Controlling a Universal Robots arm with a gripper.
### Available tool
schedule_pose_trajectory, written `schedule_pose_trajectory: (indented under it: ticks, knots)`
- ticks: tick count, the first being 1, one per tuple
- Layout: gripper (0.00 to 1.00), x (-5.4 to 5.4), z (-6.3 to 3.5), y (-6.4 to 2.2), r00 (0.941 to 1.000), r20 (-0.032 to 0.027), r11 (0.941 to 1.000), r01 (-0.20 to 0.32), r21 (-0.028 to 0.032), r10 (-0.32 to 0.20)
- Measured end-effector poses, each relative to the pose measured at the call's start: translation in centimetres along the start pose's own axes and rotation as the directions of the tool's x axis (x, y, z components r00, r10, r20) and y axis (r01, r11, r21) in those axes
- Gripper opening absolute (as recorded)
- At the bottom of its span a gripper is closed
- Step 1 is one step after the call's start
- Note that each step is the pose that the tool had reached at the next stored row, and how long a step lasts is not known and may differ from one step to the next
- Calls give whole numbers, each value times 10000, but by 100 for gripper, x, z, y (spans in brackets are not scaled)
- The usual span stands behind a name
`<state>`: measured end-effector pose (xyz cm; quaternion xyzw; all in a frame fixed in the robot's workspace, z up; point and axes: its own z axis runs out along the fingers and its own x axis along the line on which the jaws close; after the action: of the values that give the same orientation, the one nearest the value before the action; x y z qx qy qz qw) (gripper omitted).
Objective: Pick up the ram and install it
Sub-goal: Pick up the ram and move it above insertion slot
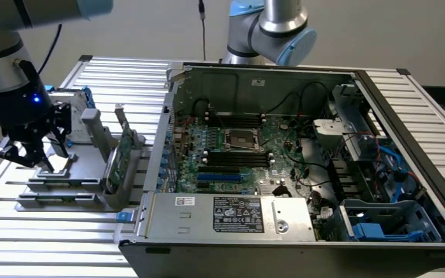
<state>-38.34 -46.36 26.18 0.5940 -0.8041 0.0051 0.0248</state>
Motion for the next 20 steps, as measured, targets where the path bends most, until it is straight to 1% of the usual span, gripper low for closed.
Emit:
schedule_pose_trajectory:
  ticks: [5,10,15,20]
  knots:
    - [42,6,34,-3,9988,-32,9988,486,-52,-486]
    - [42,13,86,-7,9939,-65,9939,1103,-101,-1103]
    - [42,20,137,-11,9852,-93,9852,1709,-152,-1711]
    - [42,29,187,-16,9736,-118,9735,2276,-206,-2278]
